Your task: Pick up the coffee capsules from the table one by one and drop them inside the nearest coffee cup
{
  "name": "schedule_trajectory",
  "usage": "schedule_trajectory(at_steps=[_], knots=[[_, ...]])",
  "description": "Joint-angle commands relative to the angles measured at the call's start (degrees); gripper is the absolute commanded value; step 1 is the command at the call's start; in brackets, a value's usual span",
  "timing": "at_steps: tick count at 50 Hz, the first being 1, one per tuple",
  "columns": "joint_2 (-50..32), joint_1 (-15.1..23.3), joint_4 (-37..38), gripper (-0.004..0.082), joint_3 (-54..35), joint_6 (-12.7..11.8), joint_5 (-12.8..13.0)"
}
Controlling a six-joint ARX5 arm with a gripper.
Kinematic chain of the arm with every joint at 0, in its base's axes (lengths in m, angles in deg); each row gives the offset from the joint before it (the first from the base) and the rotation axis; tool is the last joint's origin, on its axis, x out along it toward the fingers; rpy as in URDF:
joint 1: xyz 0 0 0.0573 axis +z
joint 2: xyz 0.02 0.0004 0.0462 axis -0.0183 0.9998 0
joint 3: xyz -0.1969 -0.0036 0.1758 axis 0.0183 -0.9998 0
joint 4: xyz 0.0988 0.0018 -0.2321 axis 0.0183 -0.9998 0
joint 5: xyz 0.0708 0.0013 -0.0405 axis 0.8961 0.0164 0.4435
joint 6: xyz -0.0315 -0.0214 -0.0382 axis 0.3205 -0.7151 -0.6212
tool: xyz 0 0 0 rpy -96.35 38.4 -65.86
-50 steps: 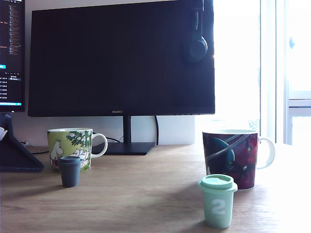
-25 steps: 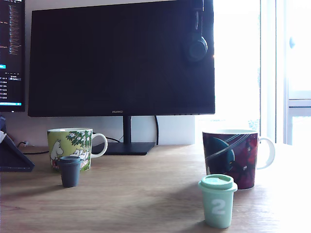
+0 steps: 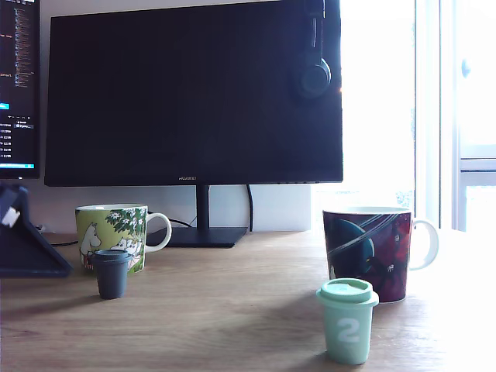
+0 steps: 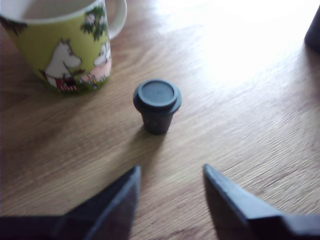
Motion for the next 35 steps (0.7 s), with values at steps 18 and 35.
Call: schedule_trajectory(at_steps=[18, 35], knots=[[9.6, 0.0, 12.2, 0.079, -1.4, 0.6, -0.2], [18.0, 0.3, 21.4, 0.079, -0.5, 0.5, -0.2]])
